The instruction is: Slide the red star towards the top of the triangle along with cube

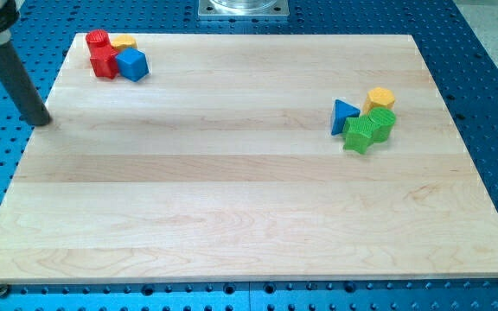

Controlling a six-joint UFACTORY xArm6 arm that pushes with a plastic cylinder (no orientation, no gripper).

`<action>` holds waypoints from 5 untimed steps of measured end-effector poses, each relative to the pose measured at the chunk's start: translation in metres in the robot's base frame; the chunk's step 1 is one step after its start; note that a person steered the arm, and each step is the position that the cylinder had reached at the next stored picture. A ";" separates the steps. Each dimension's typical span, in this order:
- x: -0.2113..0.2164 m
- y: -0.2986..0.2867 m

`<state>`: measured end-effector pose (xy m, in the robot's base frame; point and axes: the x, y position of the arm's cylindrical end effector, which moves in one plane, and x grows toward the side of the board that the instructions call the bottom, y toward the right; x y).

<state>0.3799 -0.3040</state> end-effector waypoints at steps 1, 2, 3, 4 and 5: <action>-0.072 0.011; -0.111 0.024; -0.094 0.108; -0.060 0.215; -0.053 0.197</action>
<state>0.3268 -0.1072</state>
